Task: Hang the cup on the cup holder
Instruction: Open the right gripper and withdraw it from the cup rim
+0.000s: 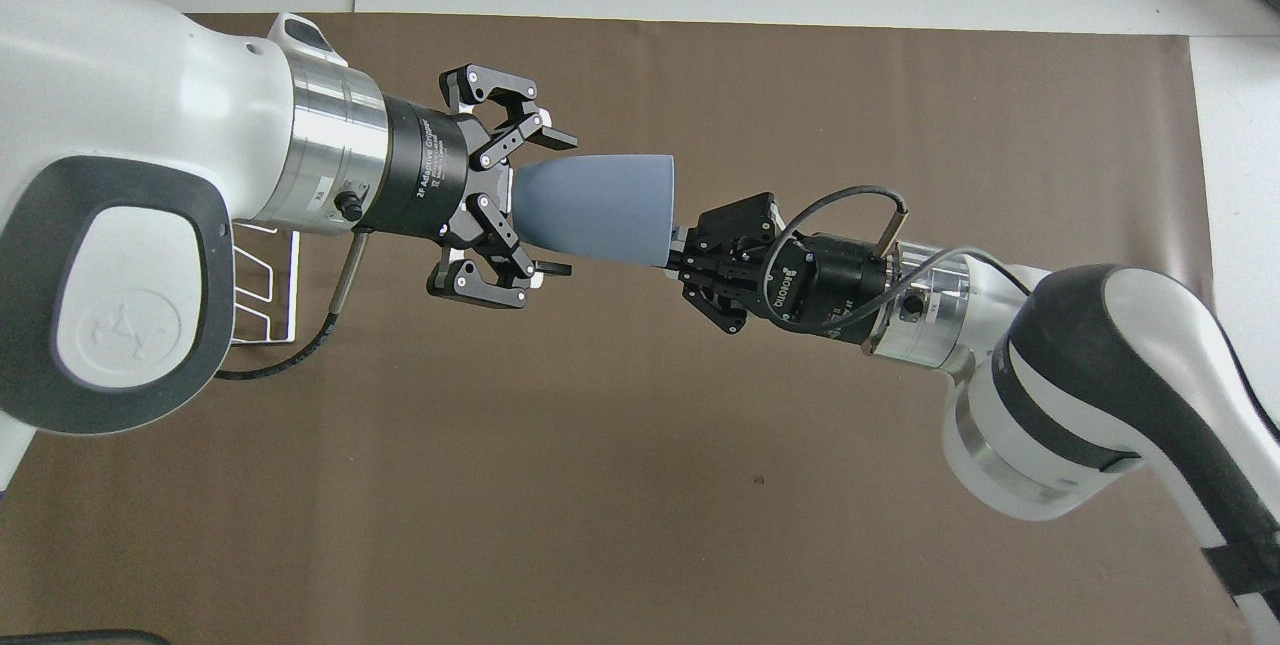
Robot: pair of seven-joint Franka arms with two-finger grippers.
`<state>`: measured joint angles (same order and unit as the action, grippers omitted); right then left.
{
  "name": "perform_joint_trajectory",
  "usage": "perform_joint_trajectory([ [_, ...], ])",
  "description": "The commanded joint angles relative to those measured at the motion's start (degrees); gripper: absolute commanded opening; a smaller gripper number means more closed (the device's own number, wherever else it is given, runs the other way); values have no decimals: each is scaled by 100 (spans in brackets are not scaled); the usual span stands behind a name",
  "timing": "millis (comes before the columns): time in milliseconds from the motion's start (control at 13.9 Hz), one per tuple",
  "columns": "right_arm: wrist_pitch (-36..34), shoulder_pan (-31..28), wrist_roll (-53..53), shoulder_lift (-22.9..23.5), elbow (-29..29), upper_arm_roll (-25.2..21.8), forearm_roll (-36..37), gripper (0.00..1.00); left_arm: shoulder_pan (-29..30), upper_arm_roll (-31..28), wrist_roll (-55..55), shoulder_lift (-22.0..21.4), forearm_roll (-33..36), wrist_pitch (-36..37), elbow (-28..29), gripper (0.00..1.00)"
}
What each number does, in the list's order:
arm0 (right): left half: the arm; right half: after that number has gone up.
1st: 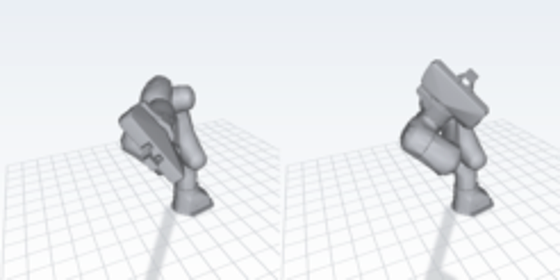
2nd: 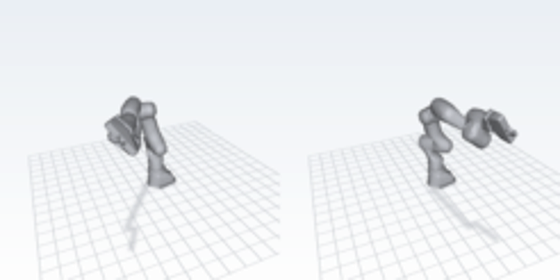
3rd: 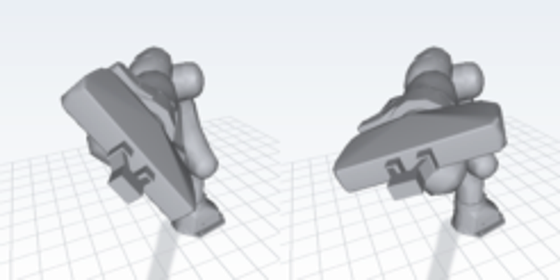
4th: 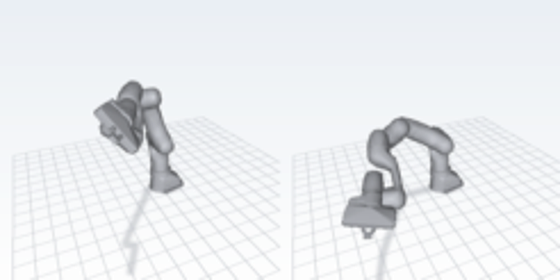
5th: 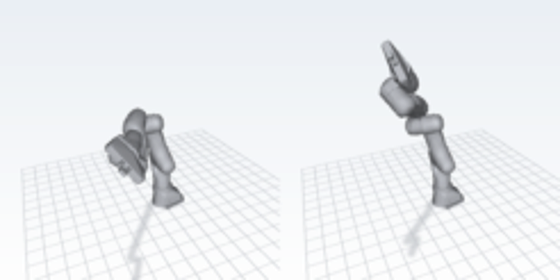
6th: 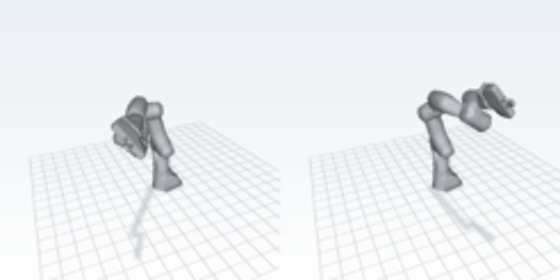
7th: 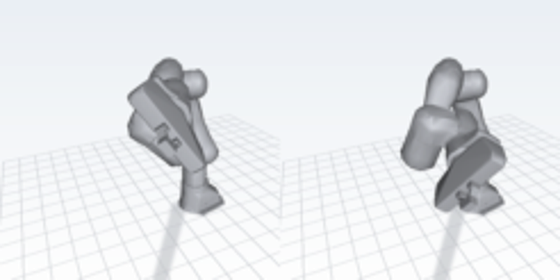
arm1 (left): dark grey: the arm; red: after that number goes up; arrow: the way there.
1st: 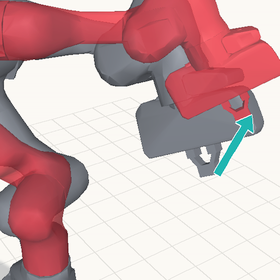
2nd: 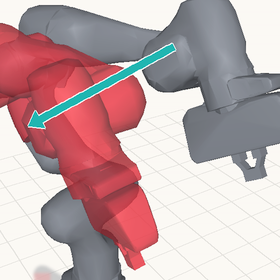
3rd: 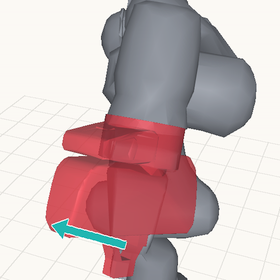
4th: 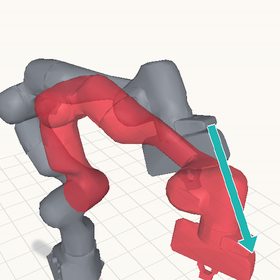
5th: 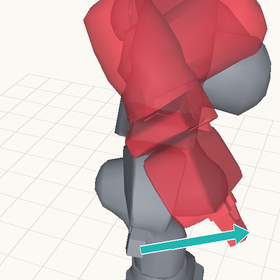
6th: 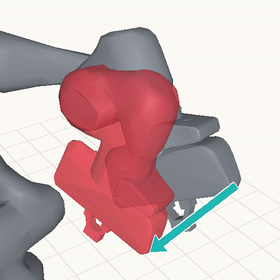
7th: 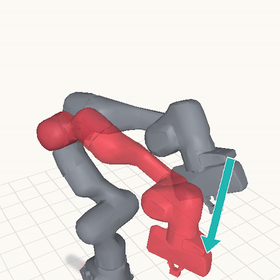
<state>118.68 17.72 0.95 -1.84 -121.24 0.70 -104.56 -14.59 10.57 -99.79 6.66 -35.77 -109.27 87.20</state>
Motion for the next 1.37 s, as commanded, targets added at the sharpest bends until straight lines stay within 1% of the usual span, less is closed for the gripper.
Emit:
perform_joint_trajectory([
  [0,103,13,37,-63,-40,9,-170,0,9,-38,-85,-165,219,20,166,100],
  [72,103,13,37,-63,-40,9,-170,0,8,-29,-137,-165,219,-6,175,100],
  [144,103,13,37,-63,-40,9,-170,0,8,-29,-198,-165,219,-67,184,90],
  [216,103,13,37,-63,-40,9,-161,0,0,-29,-216,-165,219,-103,175,83],
  [1152,103,13,37,-63,-40,9,-161,0,-71,-29,-551,-227,237,-77,96,83],
  [1224,103,13,37,-54,-40,9,-161,0,-71,-11,-559,-227,315,-85,96,73],
  [1296,103,13,37,-62,-40,9,-161,0,-79,15,-577,-227,447,-103,87,60],
])
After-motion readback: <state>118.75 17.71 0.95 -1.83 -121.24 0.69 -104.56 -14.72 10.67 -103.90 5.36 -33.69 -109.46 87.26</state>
